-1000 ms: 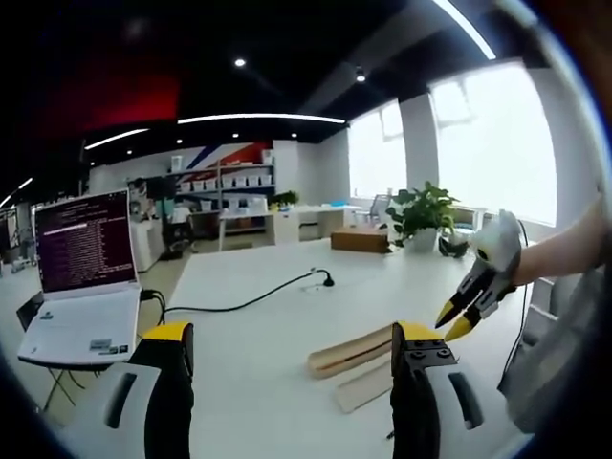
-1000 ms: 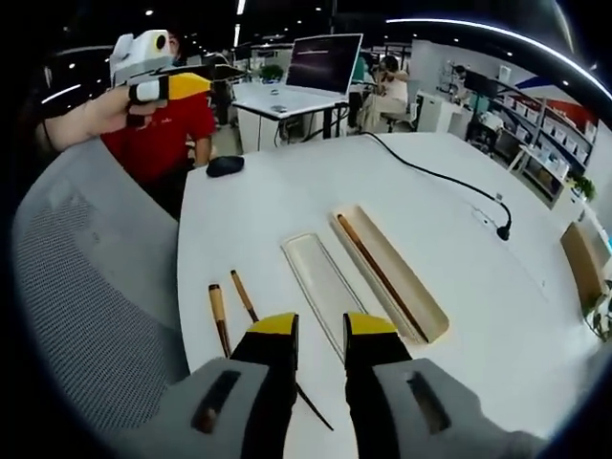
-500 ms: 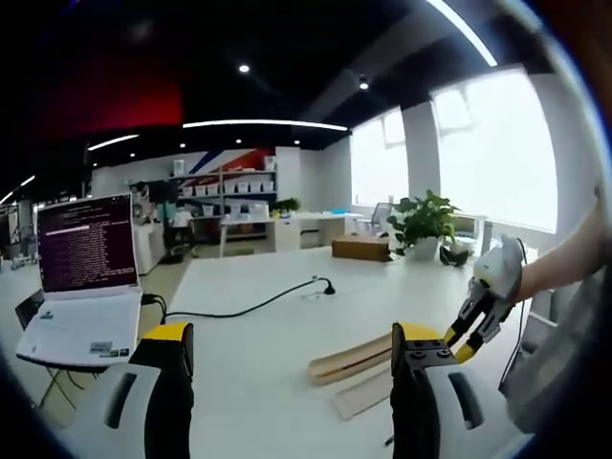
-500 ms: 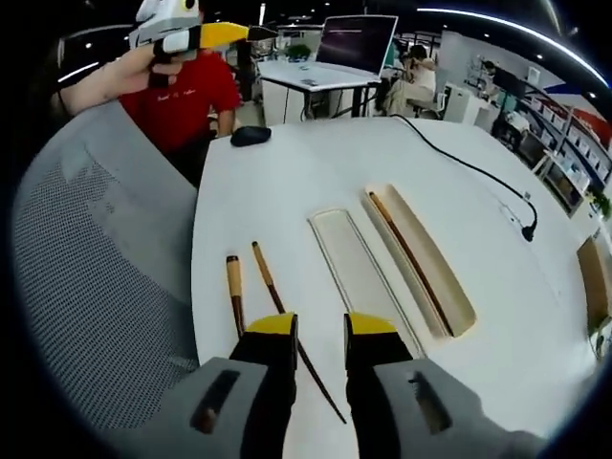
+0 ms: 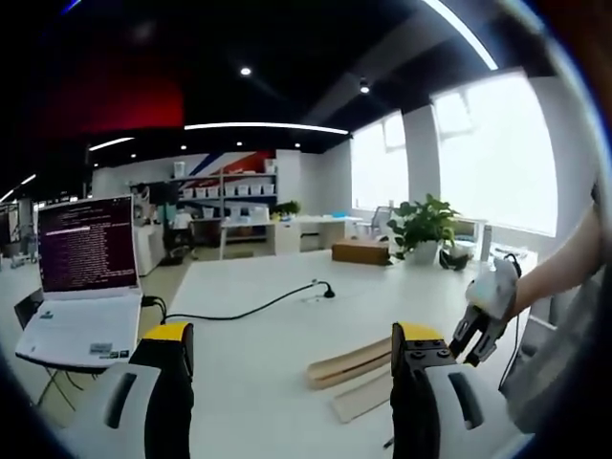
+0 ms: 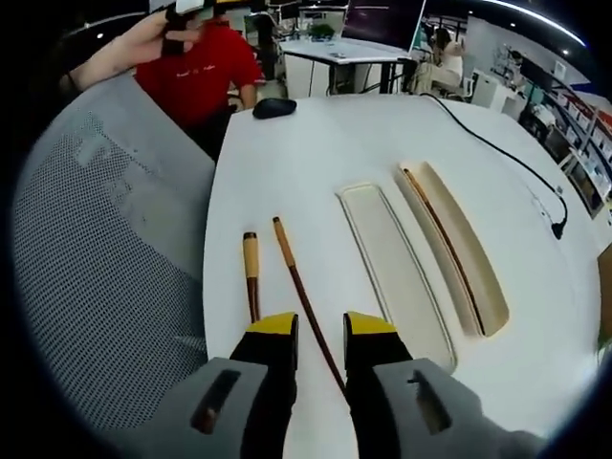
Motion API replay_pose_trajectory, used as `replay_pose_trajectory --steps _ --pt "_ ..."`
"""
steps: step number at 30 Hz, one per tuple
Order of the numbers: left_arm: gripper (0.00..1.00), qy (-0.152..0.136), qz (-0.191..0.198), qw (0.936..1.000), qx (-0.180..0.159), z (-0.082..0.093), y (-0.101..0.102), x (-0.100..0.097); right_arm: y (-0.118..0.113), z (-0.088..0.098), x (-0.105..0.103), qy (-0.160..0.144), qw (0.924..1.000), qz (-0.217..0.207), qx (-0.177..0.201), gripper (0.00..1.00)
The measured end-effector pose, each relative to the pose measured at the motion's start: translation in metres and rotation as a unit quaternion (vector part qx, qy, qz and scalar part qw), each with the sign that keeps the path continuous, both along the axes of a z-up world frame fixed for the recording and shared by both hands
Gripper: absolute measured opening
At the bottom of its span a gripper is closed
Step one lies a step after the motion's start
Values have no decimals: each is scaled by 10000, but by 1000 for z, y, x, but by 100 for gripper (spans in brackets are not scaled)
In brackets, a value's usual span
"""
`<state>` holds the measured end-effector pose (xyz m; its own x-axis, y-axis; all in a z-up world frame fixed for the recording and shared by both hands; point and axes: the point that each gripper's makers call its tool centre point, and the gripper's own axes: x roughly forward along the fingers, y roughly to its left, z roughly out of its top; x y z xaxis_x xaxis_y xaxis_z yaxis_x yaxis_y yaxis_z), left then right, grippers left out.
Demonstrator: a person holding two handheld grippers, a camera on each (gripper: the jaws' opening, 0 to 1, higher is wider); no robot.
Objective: Arrange the utensils inside the cutlery case until each visible utensil rests in its matching compartment.
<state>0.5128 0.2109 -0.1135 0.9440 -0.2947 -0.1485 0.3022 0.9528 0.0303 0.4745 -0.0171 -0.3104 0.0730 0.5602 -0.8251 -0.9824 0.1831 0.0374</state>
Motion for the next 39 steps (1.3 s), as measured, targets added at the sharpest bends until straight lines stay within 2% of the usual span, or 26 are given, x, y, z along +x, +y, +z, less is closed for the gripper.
replay_pose_trajectory --steps 9,24,39 --pt "88 -24 -31 10000 -9 1 -2 -1 3 -10 -7 133 9992 312 -219 17" --pt "88 -12 -33 10000 -19 1 -2 -2 9 -32 -10 162 9942 833 -661 16" --pt "88 -28 1 10000 -54 3 0 -1 8 -48 -11 189 9890 1090 -977 16"
